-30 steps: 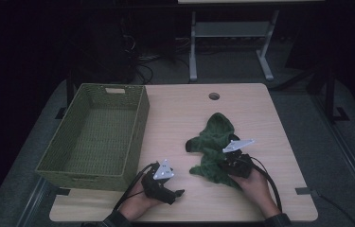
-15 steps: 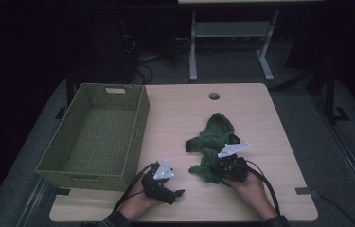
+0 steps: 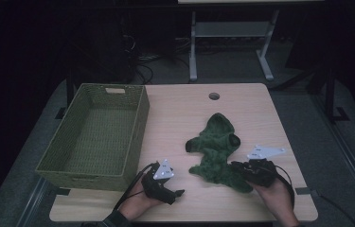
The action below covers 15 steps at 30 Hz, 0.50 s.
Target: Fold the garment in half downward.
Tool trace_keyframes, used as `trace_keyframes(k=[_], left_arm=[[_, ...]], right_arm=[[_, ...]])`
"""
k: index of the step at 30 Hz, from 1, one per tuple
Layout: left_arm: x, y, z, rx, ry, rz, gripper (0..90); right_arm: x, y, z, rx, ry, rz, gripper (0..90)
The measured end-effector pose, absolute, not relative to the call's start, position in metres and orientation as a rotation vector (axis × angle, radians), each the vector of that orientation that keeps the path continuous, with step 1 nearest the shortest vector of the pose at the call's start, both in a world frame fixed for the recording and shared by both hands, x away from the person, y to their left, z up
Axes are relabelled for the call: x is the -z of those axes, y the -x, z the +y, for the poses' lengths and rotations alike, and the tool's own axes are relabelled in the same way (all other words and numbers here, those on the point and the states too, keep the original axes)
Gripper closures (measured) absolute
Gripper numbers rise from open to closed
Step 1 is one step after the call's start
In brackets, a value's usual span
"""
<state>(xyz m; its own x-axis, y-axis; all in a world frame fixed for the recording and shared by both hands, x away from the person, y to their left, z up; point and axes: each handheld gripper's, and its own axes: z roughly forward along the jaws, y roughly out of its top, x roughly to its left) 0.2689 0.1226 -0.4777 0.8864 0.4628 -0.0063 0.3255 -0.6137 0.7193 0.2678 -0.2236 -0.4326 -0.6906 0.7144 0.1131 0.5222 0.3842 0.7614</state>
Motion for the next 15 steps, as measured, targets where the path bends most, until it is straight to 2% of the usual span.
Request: trace_keyframes(k=[15], left_arm=[[0.478, -0.269, 0.123, -0.23, -2.281, 0.564, 12.9]], right_arm=[[0.459, -0.227, -0.272, -1.08, -1.254, 2.422, 69.9]])
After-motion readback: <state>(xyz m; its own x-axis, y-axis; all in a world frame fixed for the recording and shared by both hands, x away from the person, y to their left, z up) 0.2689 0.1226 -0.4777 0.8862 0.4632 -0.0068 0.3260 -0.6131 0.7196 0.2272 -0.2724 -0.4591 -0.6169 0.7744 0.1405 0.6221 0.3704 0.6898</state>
